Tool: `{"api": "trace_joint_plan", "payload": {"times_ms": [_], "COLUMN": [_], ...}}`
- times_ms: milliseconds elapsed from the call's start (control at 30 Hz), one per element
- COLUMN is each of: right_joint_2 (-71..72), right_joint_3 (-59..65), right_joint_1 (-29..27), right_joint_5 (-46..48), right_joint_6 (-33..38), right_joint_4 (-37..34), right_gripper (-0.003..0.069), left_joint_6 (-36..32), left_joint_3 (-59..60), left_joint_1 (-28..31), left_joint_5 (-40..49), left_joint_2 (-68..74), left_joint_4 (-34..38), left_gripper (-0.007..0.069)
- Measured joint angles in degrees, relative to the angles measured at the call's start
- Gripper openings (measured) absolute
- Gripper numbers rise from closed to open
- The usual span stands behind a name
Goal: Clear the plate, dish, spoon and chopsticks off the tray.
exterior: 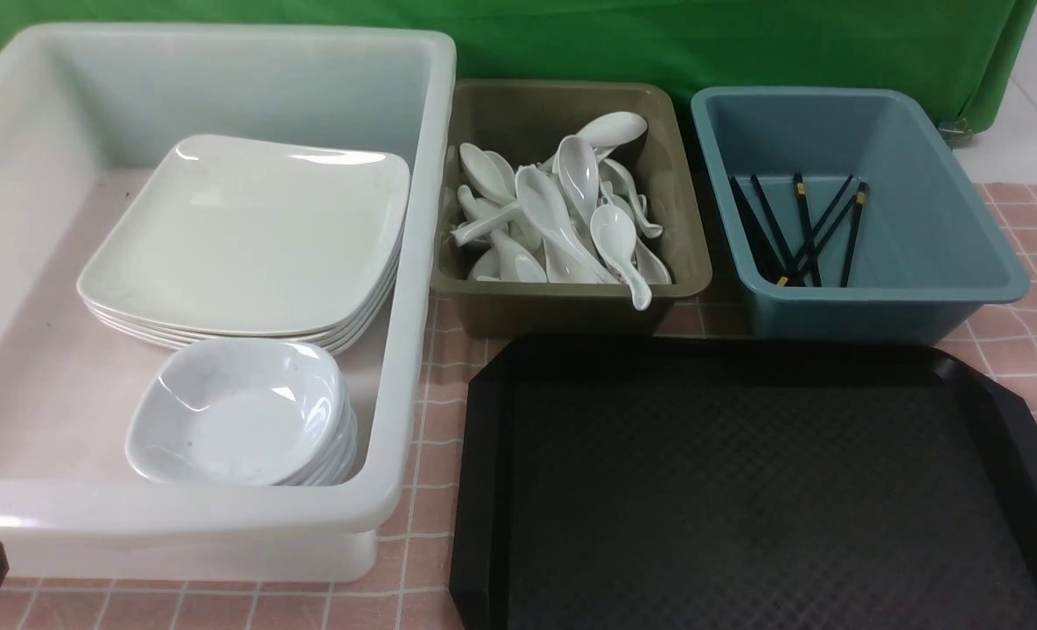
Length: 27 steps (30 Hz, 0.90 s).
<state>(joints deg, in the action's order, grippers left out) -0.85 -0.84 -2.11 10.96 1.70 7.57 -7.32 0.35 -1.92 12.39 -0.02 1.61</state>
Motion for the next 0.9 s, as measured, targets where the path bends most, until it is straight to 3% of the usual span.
{"api": "trace_joint_plan", "payload": {"times_ms": [900], "right_joint_2": [0.0], "right_joint_3": [0.0], "right_joint_1": [0.0], "right_joint_5": [0.0], "right_joint_6": [0.0], "right_joint_4": [0.0], "right_gripper": [0.0240], "left_joint_6": [-0.1], "left_joint_3": [0.0], "left_joint_1": [0.0], "left_joint_5": [0.0], "left_joint_2": [0.0], "left_joint_4": [0.0], "left_gripper": [0.0019]}}
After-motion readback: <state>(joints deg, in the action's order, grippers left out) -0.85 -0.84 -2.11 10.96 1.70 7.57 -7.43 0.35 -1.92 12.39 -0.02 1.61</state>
